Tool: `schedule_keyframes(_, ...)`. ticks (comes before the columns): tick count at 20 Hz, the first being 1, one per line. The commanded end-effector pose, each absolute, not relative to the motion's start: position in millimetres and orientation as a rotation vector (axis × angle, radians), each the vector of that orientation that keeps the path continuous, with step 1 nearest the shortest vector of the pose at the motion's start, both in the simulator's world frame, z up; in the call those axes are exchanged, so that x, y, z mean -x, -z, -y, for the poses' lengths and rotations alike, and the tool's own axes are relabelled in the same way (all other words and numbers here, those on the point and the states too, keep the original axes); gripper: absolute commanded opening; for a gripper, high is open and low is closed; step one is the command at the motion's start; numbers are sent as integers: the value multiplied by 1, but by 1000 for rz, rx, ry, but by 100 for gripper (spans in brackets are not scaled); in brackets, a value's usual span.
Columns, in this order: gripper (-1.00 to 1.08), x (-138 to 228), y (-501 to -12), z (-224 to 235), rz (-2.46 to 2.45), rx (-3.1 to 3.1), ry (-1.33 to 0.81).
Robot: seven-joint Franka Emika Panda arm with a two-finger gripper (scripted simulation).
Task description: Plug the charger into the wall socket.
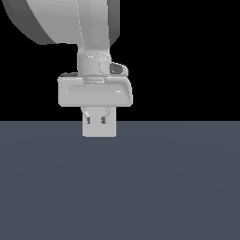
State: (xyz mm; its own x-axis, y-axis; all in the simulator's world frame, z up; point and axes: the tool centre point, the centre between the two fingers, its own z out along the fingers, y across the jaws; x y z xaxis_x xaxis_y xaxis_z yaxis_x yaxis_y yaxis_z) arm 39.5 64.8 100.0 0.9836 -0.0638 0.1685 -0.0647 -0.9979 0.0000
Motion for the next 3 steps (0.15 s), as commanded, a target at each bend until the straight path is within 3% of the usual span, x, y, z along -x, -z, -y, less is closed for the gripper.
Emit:
schedule_keyframes(1,-100,-43,-100,-65,101,-3123,-265)
schedule_keyframes(3,-100,-43,-100,-65,101,-3123,-265)
